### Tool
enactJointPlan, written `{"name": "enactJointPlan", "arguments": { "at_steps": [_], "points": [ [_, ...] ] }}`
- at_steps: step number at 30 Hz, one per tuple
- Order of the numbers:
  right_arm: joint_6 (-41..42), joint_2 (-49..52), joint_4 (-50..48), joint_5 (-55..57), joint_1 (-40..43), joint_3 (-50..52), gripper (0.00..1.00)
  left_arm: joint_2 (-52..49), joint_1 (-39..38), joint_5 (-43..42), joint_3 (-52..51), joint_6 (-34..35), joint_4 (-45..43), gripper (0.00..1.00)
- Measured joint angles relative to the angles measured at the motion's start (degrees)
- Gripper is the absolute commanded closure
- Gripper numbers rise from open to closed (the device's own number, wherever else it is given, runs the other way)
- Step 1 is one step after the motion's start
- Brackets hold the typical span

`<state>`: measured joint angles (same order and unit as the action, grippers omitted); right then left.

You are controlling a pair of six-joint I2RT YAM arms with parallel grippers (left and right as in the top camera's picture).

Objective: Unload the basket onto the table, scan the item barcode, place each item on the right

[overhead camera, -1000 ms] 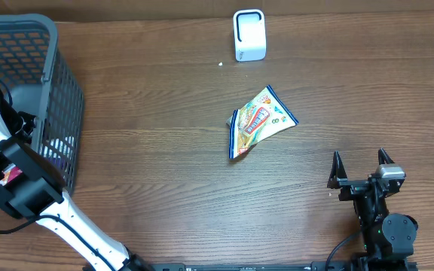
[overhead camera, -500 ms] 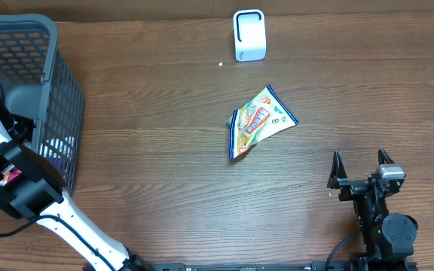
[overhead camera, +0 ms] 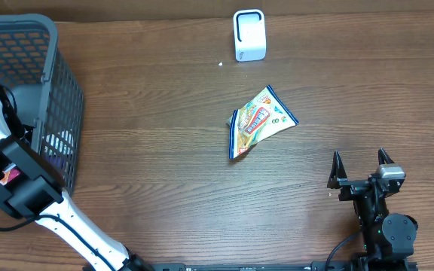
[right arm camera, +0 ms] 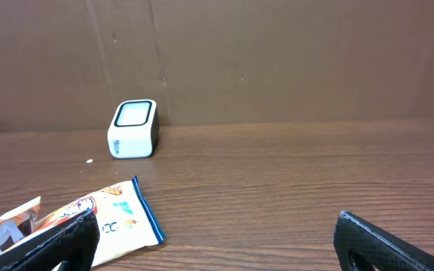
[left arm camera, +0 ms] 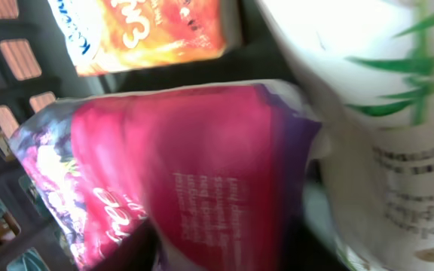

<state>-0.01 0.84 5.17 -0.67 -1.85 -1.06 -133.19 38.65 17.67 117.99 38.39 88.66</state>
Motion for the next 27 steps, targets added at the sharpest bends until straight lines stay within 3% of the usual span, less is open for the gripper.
{"name": "enactJointPlan", "arguments": {
  "at_steps": [4, 11, 20, 27],
  "points": [
    [-0.02, 0.0, 0.0, 0.0, 0.0, 0.0, 0.0, 0.0, -0.02, 0.15, 0.02, -1.05, 0.28, 0.95],
    [-0.02, 0.0, -0.02, 0.0, 0.0, 0.0, 0.0, -0.02, -0.07, -0.11, 2.71, -1.27, 3.67, 0.96],
    [-0.02, 0.0, 0.0, 0.0, 0.0, 0.0, 0.0, 0.11, -0.04, -6.27, 21.2, -5.18, 8.0, 0.96],
    [0.0, 0.0, -0.07, 0.0, -0.02, 0.0, 0.0, 5.62, -0.04, -11.39, 29.33, -6.91, 7.98, 0.96]
  ]
}}
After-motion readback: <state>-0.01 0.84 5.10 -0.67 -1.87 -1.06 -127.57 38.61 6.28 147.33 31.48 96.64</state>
